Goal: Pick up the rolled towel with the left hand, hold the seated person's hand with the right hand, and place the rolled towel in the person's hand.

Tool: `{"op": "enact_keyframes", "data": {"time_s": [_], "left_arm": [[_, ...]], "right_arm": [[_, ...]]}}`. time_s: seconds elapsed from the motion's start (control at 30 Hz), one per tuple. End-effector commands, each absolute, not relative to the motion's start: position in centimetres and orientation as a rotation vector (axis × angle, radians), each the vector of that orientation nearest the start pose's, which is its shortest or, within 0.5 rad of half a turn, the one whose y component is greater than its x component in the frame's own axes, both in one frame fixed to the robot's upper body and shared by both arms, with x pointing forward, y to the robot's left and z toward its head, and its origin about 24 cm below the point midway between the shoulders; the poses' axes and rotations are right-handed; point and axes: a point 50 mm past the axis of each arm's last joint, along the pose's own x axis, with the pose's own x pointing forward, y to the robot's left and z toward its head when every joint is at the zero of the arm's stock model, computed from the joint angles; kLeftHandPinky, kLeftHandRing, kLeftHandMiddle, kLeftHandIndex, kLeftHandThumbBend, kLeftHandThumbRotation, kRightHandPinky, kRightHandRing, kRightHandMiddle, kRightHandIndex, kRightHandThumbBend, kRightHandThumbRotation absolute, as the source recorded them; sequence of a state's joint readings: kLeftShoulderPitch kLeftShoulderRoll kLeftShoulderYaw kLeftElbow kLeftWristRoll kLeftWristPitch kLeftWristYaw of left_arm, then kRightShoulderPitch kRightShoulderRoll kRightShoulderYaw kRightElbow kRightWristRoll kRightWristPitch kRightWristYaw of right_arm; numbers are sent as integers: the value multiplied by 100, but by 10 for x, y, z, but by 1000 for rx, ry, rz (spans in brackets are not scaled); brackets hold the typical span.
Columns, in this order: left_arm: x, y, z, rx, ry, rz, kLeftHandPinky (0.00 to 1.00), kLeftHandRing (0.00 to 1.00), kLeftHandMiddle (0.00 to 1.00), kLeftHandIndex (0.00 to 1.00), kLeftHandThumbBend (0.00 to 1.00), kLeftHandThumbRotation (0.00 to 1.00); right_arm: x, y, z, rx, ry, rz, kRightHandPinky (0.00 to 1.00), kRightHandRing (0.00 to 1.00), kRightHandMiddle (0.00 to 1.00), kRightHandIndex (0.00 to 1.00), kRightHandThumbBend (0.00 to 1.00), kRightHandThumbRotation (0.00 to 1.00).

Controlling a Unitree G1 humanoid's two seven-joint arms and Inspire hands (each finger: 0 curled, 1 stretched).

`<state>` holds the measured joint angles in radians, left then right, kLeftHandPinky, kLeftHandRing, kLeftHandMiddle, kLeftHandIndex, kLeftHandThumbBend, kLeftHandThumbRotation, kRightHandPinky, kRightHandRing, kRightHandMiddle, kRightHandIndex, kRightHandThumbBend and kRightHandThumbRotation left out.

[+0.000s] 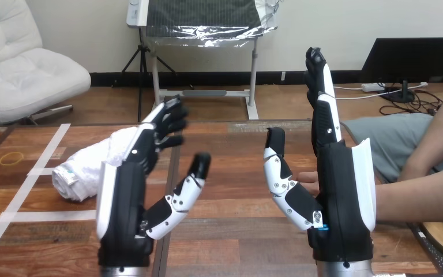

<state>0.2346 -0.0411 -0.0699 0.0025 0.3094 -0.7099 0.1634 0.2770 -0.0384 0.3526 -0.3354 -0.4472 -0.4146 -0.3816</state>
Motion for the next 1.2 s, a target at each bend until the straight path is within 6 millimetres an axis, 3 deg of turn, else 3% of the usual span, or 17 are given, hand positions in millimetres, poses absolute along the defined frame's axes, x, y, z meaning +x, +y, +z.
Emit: {"op": "enact_keyframes", "data": {"time_s": [0.0,0.2,0.5,0.8,1.17], "left_arm": [[204,156,84,624,-585,204,77,83,84,84,72,18],[210,169,90,831,-558,265,71,81,85,85,78,19],[221,185,99,999,-479,316,70,82,87,85,82,21],[237,203,103,1126,-412,332,74,84,87,85,84,20],[253,220,99,1218,-364,339,77,84,87,85,83,27]], "right_arm": [[186,-90,110,-196,-628,-42,100,100,100,100,0,0],[186,-90,109,-202,-626,-41,100,100,100,100,0,0],[187,-90,108,-198,-623,-39,100,100,100,100,0,0],[187,-90,108,-200,-616,-42,100,100,100,100,0,0],[188,-90,107,-202,-614,-41,100,100,100,100,0,0]]}}
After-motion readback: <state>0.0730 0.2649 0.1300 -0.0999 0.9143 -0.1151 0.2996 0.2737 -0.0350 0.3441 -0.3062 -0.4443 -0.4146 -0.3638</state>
